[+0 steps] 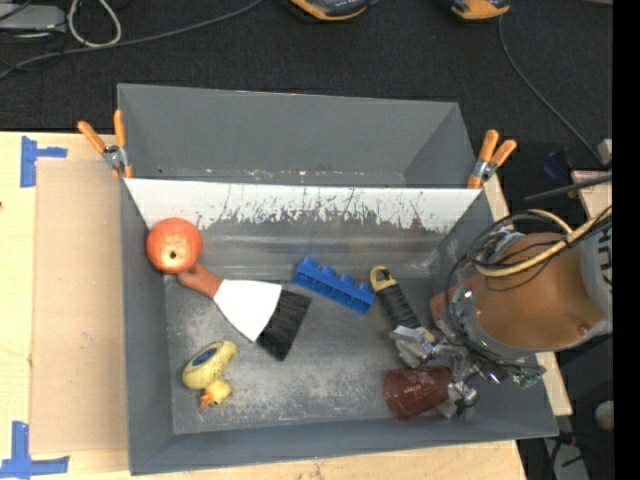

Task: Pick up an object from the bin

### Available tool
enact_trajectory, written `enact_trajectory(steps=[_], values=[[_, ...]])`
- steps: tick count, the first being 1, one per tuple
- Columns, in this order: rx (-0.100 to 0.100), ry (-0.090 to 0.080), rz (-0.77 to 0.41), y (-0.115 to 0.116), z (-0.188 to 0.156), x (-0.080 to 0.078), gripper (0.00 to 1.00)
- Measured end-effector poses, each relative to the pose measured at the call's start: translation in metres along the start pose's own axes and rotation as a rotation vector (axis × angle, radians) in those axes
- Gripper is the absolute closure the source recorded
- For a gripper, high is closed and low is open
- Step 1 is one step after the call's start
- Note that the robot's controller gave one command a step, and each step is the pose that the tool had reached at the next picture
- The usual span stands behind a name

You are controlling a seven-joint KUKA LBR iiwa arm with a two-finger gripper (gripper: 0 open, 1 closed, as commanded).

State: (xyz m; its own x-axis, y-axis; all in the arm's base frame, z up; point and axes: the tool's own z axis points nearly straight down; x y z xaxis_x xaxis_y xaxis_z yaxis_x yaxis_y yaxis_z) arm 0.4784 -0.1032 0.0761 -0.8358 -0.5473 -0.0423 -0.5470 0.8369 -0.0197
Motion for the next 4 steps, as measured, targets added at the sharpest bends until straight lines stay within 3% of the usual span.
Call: enact_trajectory(steps=[1, 2, 4], values=[[0.007, -0.006, 0.05, 0.001, 0.003, -0.004, 1.0], [0.007, -0.006, 0.05, 0.001, 0.003, -0.004, 1.0], [0.0, -0.001, 0.049, 0.002, -0.045, -0.005, 1.0]])
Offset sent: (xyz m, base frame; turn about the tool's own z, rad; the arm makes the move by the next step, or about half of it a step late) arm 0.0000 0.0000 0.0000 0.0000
